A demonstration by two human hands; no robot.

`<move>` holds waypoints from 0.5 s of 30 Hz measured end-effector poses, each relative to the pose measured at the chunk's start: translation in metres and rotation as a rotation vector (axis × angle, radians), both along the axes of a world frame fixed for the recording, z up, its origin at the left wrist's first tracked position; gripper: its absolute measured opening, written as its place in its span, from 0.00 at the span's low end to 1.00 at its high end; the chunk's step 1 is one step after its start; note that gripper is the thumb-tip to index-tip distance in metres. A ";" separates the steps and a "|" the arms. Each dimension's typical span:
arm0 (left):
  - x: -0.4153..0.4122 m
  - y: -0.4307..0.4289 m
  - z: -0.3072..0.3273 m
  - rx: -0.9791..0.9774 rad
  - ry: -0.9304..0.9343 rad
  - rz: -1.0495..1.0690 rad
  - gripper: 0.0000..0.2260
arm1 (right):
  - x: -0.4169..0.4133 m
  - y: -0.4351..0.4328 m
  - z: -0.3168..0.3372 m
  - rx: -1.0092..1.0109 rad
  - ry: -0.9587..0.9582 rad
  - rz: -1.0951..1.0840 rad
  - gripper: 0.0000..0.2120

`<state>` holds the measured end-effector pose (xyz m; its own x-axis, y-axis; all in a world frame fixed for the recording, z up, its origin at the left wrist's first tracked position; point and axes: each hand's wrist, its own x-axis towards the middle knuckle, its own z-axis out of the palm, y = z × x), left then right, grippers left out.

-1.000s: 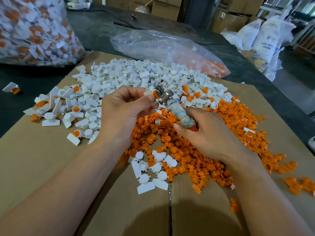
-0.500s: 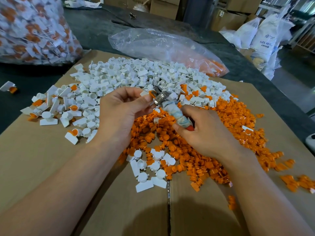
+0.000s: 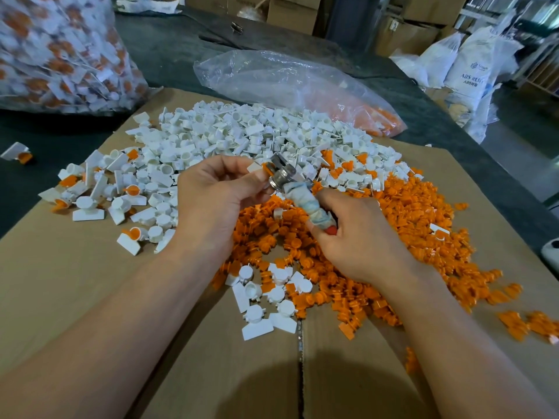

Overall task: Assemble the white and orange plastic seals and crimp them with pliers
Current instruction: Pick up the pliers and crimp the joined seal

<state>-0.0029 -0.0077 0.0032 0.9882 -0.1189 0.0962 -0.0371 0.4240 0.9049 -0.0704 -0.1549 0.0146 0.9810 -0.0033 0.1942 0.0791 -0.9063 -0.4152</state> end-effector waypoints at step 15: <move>-0.003 0.001 0.002 0.143 -0.104 0.052 0.09 | 0.003 -0.015 0.002 -0.007 -0.045 -0.098 0.11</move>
<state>-0.0060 -0.0070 0.0047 0.9789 -0.0878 0.1845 -0.1525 0.2866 0.9458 -0.0669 -0.1701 0.0167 0.9664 -0.0969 0.2382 0.0088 -0.9134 -0.4069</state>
